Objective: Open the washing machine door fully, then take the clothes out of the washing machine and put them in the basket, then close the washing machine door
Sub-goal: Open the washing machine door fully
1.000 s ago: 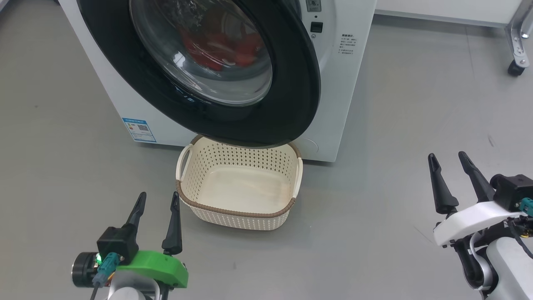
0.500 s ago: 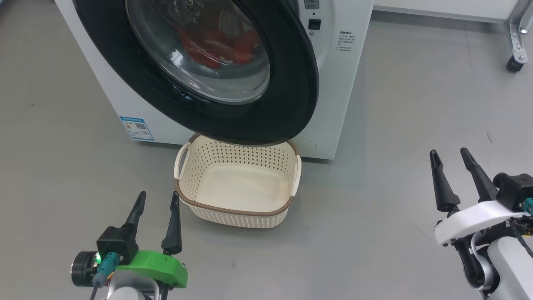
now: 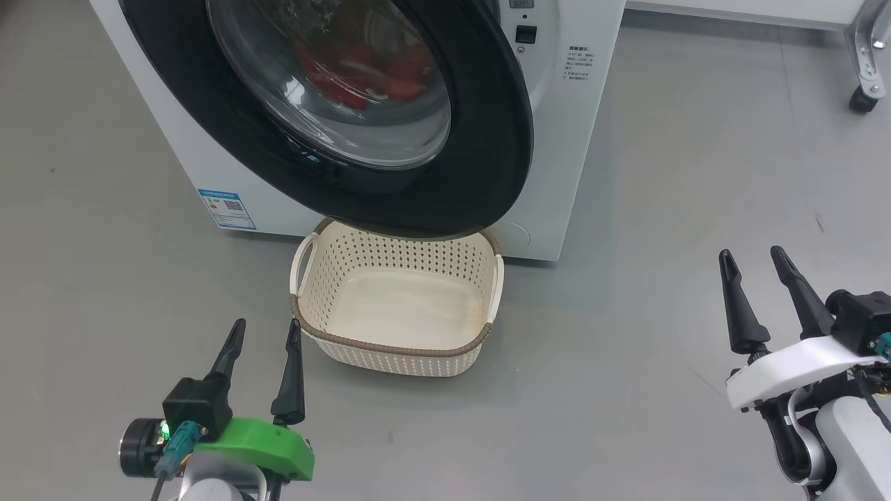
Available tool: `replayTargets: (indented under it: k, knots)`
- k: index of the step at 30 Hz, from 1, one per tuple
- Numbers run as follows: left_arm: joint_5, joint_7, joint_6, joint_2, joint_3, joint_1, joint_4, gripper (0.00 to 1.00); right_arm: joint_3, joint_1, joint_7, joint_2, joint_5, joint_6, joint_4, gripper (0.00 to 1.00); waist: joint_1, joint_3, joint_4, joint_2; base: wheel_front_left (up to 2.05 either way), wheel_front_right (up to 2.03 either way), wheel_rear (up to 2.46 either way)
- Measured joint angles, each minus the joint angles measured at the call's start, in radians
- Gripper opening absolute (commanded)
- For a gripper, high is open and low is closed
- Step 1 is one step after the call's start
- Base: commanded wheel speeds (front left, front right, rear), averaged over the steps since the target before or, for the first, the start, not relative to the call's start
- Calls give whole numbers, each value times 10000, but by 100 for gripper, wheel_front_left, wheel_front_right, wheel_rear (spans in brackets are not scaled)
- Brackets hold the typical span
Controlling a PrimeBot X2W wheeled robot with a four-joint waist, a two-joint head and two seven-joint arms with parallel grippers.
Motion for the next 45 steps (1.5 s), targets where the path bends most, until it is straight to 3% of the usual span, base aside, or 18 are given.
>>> replayTargets:
  k: [8,9,10,18,24,30,41,45]
  knots:
    - [2,0,-10,-6,2,0,-6,100,-8,2,0,-4,-13,4,-127,100,0,105,34,0,0,0,0]
    - [2,0,-8,-8,4,0,-8,100,4,2,0,-8,-13,6,-144,20,0,123,40,0,0,0,0]
    - [2,0,-10,-8,2,0,-19,100,10,2,0,-13,-13,13,-178,0,0,147,45,0,0,0,0]
    - [102,0,-94,-17,-65,-25,-138,100,-493,-51,238,341,1260,504,-384,0,0,494,106,0,0,0,0]
    - [199,0,-174,-46,-339,-155,-174,100,-1488,-417,750,932,3432,905,-454,0,0,832,269,0,0,0,0]
    - [209,0,-178,-54,-497,-375,-211,100,-2474,-1101,1603,1116,5381,1058,-466,0,0,1220,547,0,0,0,0]
    - [203,0,-267,-102,-1032,-860,-221,100,-3810,-2860,3208,813,7614,575,-65,0,0,1888,1515,0,0,0,0]
    - [61,0,-265,-104,-1166,-910,-270,100,-4021,-3254,3588,623,7937,364,117,0,0,2036,1801,0,0,0,0]
